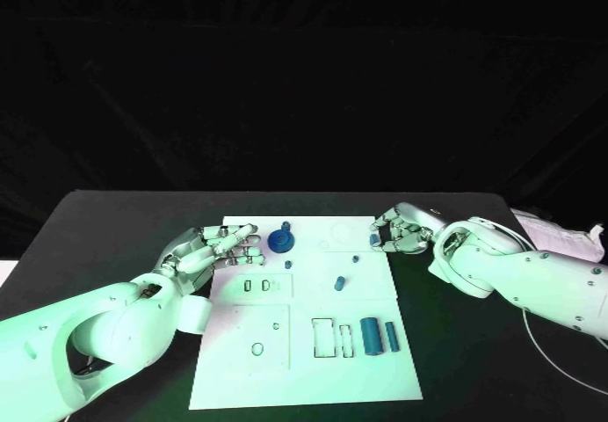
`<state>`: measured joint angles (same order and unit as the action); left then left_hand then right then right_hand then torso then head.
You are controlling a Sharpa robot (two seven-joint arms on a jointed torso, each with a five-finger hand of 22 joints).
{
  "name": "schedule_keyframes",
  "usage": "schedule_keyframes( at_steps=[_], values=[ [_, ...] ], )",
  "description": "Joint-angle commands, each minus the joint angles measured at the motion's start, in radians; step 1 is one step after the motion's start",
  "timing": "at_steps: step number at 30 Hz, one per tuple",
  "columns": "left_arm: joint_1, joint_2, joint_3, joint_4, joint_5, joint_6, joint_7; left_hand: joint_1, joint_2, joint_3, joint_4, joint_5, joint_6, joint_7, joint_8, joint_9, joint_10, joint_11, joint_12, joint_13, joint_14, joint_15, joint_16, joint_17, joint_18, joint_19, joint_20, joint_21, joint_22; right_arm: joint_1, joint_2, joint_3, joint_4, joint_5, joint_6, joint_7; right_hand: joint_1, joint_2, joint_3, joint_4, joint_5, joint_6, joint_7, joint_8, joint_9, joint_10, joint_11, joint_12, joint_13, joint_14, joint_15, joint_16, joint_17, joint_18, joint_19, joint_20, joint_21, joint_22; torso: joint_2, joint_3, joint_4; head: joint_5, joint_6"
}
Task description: Assemble the parts on the task board
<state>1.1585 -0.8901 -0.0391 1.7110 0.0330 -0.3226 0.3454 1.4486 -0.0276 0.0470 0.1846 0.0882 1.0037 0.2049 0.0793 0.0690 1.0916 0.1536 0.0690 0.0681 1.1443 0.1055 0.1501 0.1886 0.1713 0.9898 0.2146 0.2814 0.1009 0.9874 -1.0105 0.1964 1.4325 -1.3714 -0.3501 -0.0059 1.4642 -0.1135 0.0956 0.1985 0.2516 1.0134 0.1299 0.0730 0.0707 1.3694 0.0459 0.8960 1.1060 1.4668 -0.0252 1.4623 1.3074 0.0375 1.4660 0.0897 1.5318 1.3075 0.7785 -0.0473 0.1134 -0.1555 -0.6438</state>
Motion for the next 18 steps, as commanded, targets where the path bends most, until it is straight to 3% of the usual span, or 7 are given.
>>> schedule_keyframes(
  at_steps=[1, 7, 12, 18],
  values=[
    [0.000, 0.002, 0.001, 0.002, 0.002, 0.018, 0.009, 0.001, 0.010, 0.000, -0.005, 0.005, 0.003, 0.006, -0.005, 0.000, -0.003, 0.004, -0.005, -0.001, 0.004, 0.002, -0.005, 0.002, 0.012, 0.005, 0.001, -0.004, -0.001, -0.003, 0.005, 0.000, -0.006, -0.012, 0.022, 0.012, 0.010, 0.009, 0.007, -0.008, -0.004, 0.012, 0.002, 0.004, 0.001, 0.000, -0.007, 0.003, -0.002, 0.069, -0.005, 0.000, 0.093, -0.015, 0.041, -0.007, 0.001, 0.175, 0.000, -0.0002, 0.0009, -0.002, 0.000],
    [0.000, 0.002, 0.001, 0.000, 0.002, 0.019, 0.010, 0.001, 0.010, 0.000, -0.005, 0.005, 0.003, 0.006, -0.005, 0.000, -0.003, 0.004, -0.005, -0.001, 0.004, 0.002, -0.005, 0.002, 0.012, 0.005, 0.001, -0.004, -0.001, -0.005, 0.010, 0.000, -0.011, -0.012, 0.026, 0.012, 0.016, 0.013, 0.015, -0.014, -0.009, 0.018, 0.001, 0.004, 0.001, 0.002, -0.008, 0.006, 0.000, 0.069, -0.006, 0.002, 0.096, -0.016, 0.042, -0.008, 0.002, 0.177, -0.001, -0.0013, 0.0028, 0.000, -0.005],
    [0.000, 0.002, 0.001, 0.000, 0.002, 0.019, 0.010, 0.001, 0.010, 0.000, -0.005, 0.005, 0.003, 0.006, -0.005, 0.000, -0.003, 0.004, -0.005, -0.001, 0.004, 0.002, -0.005, 0.002, 0.012, 0.005, 0.001, -0.004, -0.001, -0.006, 0.016, 0.000, -0.013, -0.012, 0.029, 0.014, 0.022, 0.019, 0.026, -0.020, -0.016, 0.034, -0.002, 0.008, 0.002, 0.003, -0.011, 0.008, 0.003, 0.070, -0.008, 0.004, 0.100, -0.016, 0.043, -0.010, 0.003, 0.178, -0.001, -0.0007, 0.0002, 0.002, -0.007],
    [0.000, 0.002, 0.001, 0.000, 0.002, 0.018, 0.010, 0.001, 0.010, 0.000, -0.005, 0.005, 0.003, 0.006, -0.005, 0.000, -0.003, 0.004, -0.005, -0.001, 0.004, 0.002, -0.005, 0.002, 0.012, 0.005, 0.001, -0.004, -0.001, -0.007, 0.021, 0.000, -0.018, -0.012, 0.032, 0.016, 0.030, 0.035, 0.056, -0.030, -0.065, 0.070, -0.010, 0.014, 0.004, 0.005, -0.017, 0.009, 0.005, 0.071, -0.013, 0.006, 0.103, -0.017, 0.045, -0.014, 0.004, 0.181, -0.001, -0.0009, 0.0003, 0.003, -0.008]
  ],
)
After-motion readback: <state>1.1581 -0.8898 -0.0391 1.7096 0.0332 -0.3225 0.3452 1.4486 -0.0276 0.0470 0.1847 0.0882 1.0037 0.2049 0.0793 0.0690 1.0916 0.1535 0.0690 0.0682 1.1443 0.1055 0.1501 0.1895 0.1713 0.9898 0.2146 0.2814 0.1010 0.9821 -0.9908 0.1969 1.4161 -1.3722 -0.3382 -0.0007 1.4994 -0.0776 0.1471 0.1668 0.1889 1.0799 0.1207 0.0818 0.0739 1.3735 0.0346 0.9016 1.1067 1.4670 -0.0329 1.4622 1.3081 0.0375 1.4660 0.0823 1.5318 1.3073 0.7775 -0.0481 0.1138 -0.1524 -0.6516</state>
